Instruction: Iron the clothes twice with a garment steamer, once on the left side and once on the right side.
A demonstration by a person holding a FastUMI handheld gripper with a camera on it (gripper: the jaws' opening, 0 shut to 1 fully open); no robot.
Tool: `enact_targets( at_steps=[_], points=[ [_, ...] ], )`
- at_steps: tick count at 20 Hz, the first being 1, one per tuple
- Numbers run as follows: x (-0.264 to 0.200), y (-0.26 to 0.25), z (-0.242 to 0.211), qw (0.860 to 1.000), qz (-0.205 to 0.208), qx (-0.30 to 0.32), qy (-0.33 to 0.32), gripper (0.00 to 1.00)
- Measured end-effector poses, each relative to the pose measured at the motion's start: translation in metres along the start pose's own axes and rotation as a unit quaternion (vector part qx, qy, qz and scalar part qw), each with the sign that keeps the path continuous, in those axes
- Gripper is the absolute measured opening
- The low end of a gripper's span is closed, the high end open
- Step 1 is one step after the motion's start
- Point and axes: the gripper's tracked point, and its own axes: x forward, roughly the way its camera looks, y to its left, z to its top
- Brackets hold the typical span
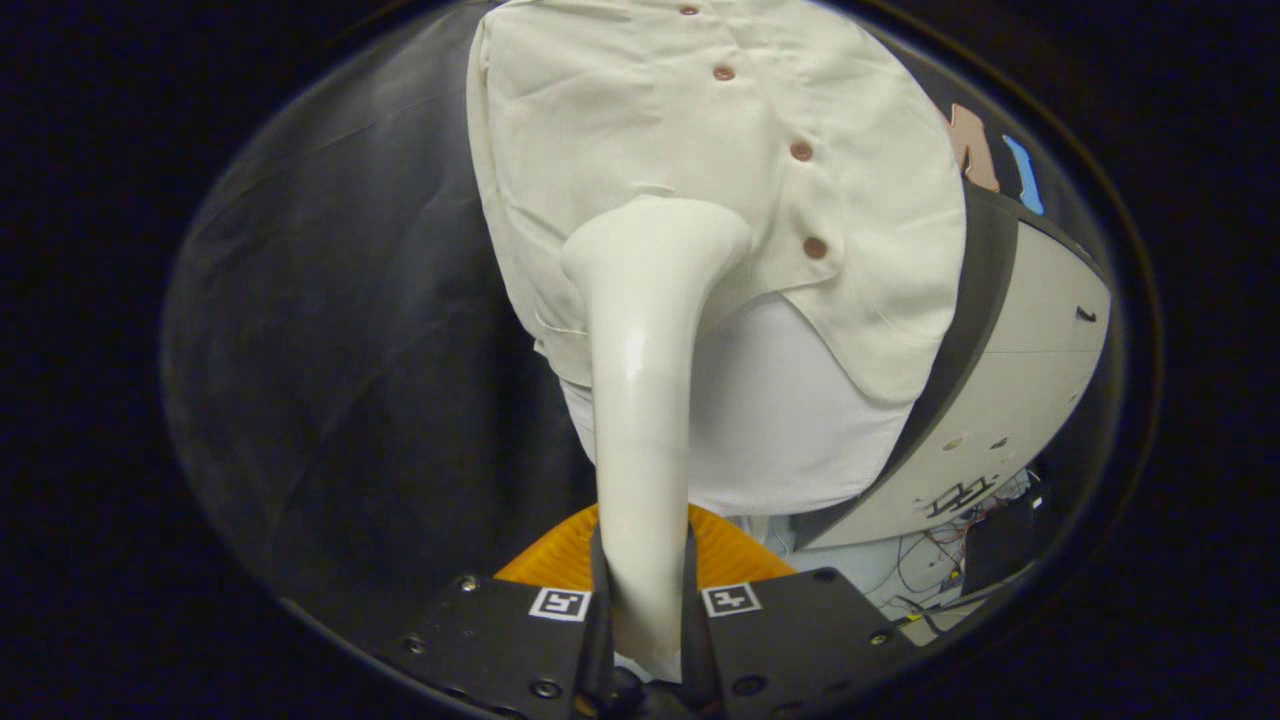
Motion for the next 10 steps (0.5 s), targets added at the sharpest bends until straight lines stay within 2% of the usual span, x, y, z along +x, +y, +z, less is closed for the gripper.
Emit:
enact_targets(
  at_steps=[4, 10],
  points=[
    [-0.032, 0.001, 0.018, 1.0, 0.003, 0.001, -0.026, 0.26],
    [-0.094, -0.009, 0.078, 0.995, -0.011, 0.007, -0.097, 0.26]
  ],
)
